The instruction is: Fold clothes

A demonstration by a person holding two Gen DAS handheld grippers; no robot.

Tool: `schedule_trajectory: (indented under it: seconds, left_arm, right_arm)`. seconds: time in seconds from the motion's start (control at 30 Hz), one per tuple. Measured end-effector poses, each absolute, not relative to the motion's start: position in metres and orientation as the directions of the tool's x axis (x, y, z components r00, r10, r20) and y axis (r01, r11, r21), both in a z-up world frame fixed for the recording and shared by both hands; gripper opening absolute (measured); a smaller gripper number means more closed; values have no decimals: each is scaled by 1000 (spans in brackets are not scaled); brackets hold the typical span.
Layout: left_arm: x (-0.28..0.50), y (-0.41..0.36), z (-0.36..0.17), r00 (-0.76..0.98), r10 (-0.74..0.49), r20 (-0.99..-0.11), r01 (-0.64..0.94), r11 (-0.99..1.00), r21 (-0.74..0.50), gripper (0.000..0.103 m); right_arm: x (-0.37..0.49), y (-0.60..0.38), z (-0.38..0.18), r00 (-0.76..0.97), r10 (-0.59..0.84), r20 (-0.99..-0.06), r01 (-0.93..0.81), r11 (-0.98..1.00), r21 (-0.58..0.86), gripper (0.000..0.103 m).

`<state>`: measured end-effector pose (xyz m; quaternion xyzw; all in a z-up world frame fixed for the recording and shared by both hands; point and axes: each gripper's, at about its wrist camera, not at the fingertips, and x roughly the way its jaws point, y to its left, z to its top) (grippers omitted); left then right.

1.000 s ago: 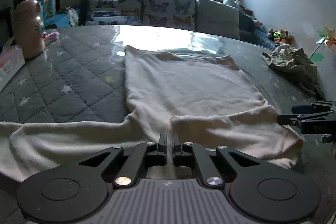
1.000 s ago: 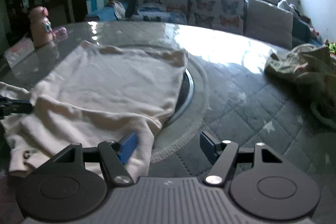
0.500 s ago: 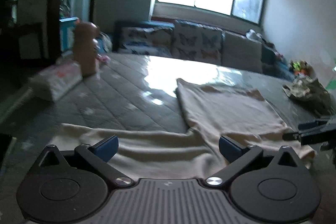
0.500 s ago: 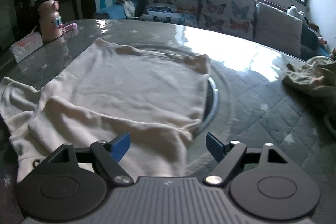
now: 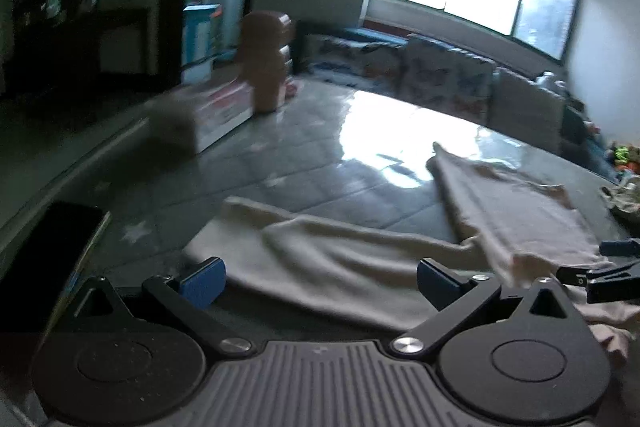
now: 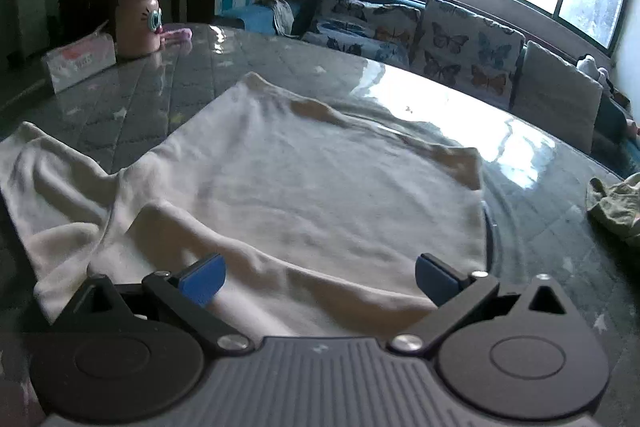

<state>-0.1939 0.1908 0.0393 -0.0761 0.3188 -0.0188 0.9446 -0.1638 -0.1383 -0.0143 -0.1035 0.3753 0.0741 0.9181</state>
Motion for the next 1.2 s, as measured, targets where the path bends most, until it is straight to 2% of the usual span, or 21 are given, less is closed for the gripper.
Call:
schedule_trajectory:
  seconds: [0.43,0.63,0.93,1.1,1.2]
  left_arm:
    - [-185,214,20,753,-23,-658,-126,976,-179,102]
    - [-182,218,18,752,-1,-659,-157,971,-180,88]
    - [-173,224,19,753,91,-652,-248,957,-153,56]
    - [-167,225,17,743,179,-645,-318,942,-104,15]
    - [-166,231,20,753,168,-636,-329,933,-143,5]
  right_arm:
    - [-155,-95,-21,739,53,-672,-247,949,-198,102]
    - [-164,-100,-11,733,89,-675,-270,948,-169,102]
    - [-192,-104,-1,725,164,-669,-327,937,-125,102]
    - [-202,-113,3,724,169,-669,-320,941,-109,102]
    - [-206,-120,2,722,162,-672,-307,946,-102,102]
